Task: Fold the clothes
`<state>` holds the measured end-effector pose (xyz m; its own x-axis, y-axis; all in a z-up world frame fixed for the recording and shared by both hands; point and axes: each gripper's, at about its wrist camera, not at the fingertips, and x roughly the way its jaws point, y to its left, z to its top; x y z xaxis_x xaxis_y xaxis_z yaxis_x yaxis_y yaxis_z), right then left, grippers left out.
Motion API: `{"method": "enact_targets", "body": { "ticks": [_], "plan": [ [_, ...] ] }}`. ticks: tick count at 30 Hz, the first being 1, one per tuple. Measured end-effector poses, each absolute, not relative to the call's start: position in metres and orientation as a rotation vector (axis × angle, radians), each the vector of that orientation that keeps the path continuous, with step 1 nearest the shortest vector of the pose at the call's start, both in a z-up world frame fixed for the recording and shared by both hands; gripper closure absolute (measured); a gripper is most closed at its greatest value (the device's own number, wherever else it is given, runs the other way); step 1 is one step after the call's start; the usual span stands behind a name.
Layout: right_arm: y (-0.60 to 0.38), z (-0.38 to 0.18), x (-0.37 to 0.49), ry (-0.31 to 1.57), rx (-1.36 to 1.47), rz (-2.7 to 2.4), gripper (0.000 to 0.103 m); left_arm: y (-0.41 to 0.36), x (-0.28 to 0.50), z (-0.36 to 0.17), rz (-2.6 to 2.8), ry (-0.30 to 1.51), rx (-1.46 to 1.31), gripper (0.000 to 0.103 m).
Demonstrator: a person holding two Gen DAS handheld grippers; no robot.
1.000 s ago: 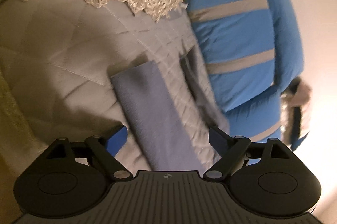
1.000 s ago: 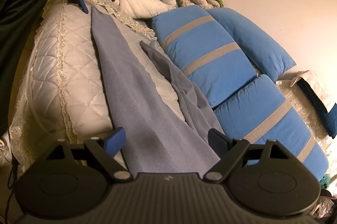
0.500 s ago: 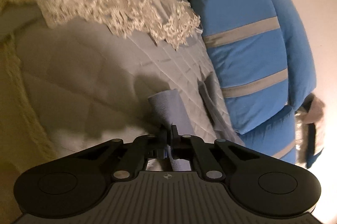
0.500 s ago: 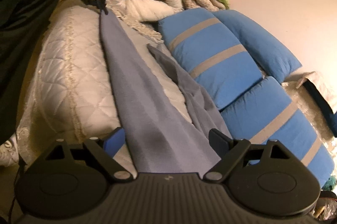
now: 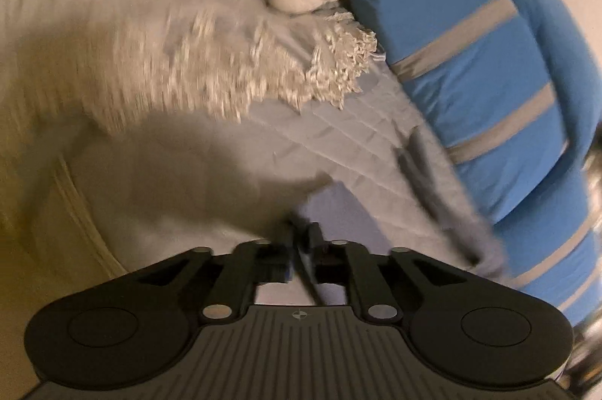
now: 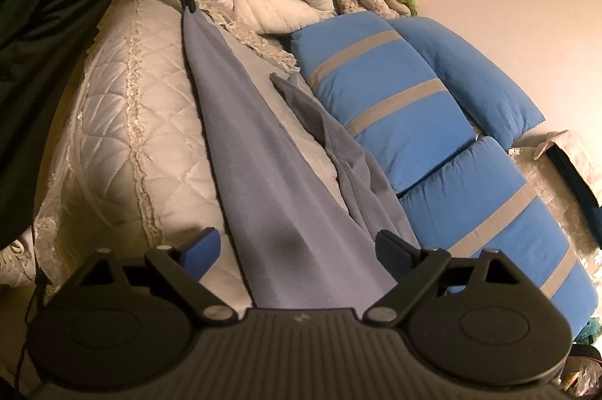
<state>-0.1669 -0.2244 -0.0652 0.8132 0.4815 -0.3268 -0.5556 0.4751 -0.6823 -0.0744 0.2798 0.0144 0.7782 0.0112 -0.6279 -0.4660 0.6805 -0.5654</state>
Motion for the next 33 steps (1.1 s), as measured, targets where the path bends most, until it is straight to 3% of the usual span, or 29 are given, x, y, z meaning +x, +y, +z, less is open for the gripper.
{"method": "enact_targets", "body": {
  "ticks": [1, 7, 10, 16, 22, 33],
  "plan": [
    [-0.225, -0.065, -0.167, 0.092, -0.862, 0.631, 0.005, 0.273, -0.073, 0.023, 0.288, 0.633, -0.738, 0.067],
    [-0.228, -0.058, -0.16, 0.107, -0.797, 0.599, 0.0, 0.235, -0.063, 0.072, 0.279, 0.619, -0.452, 0.038],
    [-0.23, -0.051, -0.154, 0.129, -0.738, 0.578, 0.0, 0.216, -0.059, 0.097, 0.273, 0.609, -0.309, 0.033],
    [-0.242, -0.04, -0.139, 0.19, -0.614, 0.492, 0.0, 0.116, -0.018, 0.108, 0.07, 0.604, -0.223, 0.031],
    [-0.248, -0.04, -0.128, 0.242, -0.567, 0.465, 0.0, 0.028, 0.03, 0.087, -0.069, 0.59, -0.141, 0.031],
    [-0.253, -0.043, -0.118, 0.294, -0.528, 0.416, 0.0, 0.026, 0.065, 0.03, -0.051, 0.629, -0.201, 0.031]
  ]
}}
